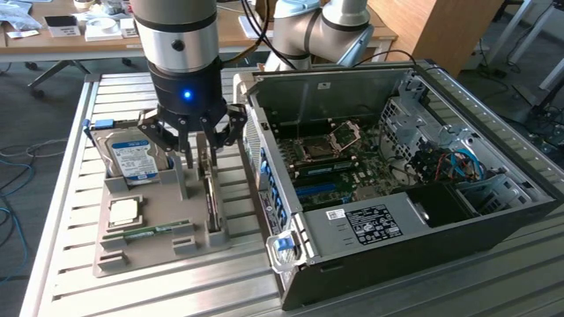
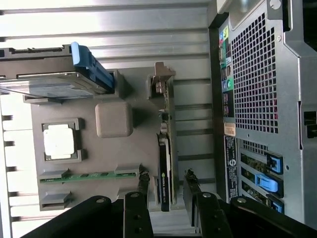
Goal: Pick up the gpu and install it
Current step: 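Reach for the gpu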
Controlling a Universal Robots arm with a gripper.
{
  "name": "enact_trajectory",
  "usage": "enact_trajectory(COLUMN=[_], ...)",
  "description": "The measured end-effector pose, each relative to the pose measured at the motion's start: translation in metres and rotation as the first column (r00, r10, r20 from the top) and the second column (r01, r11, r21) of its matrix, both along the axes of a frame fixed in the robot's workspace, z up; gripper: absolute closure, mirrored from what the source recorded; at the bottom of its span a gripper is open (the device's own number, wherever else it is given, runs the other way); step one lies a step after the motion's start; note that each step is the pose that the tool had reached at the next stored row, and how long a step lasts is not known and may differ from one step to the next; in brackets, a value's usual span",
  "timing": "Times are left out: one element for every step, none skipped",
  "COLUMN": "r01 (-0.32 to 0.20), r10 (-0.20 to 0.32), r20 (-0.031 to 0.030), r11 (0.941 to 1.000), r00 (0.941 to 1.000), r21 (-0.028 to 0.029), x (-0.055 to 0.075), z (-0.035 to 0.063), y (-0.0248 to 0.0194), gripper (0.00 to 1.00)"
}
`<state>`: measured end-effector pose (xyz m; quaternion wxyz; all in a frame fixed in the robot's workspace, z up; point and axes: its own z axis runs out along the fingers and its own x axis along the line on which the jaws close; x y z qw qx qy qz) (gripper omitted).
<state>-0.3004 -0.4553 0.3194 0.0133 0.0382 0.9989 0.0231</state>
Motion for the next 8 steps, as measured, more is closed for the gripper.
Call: enact_trajectory(r01=[0.000,0.000,0.000,0.000,0.000,0.000,0.000,0.000], r10=[0.000,0.000,0.000,0.000,0.000,0.000,0.000,0.000], r20=[0.0000,-0.0002,-0.0002,-0.0002,-0.0002,0.0001,0.0004,0.0001], r11=[1.0000,1.0000,1.0000,1.0000,1.0000,1.0000,1.0000,1.0000], r00=[1.0000,1.0000,1.0000,1.0000,1.0000,1.0000,1.0000,1.0000], r21=[0.0000,-0.0002,-0.0002,-0.0002,-0.0002,0.0001,0.0003,0.0001], x=[0.0000,0.0000,0.0000,0.0000,0.0000,0.0000,0.0000,0.0000], z=[-0.0007,-0.0008,-0.0008,-0.0008,-0.0009,-0.0013,-0.0021,-0.0028], y=[0.0000,0.0000,0.0000,0.0000,0.0000,0.0000,0.0000,0.0000], gripper=[0.58,0.58,0.58,0.58,0.58,0.58,0.58,0.58])
